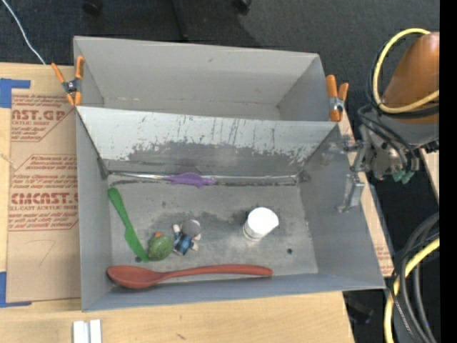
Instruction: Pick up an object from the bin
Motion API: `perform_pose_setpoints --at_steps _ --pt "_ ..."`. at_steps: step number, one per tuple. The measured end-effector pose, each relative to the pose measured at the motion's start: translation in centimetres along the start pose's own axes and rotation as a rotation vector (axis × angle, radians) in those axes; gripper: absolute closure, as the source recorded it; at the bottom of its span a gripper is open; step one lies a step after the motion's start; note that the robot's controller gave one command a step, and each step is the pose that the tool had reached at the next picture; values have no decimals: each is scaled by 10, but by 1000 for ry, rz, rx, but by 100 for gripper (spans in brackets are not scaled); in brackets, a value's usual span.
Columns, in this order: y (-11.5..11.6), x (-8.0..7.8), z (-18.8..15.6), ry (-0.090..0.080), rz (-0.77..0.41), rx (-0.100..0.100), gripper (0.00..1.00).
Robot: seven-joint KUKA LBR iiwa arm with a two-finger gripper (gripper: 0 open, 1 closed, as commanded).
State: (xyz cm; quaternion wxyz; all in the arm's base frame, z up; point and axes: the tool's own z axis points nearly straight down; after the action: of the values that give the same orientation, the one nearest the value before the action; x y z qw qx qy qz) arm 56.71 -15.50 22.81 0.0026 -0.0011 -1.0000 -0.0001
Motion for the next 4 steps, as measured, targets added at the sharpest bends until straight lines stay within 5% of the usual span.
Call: perform_pose_setpoints --at_steps 1,2,3,4 --pt "1 -2 -5 -8 -2 1 0" --pt "24 6 85 5 134 -3 0" --pt "61 11 61 -10 -151 1 0" --pt "101 30 163 10 -92 -7 0"
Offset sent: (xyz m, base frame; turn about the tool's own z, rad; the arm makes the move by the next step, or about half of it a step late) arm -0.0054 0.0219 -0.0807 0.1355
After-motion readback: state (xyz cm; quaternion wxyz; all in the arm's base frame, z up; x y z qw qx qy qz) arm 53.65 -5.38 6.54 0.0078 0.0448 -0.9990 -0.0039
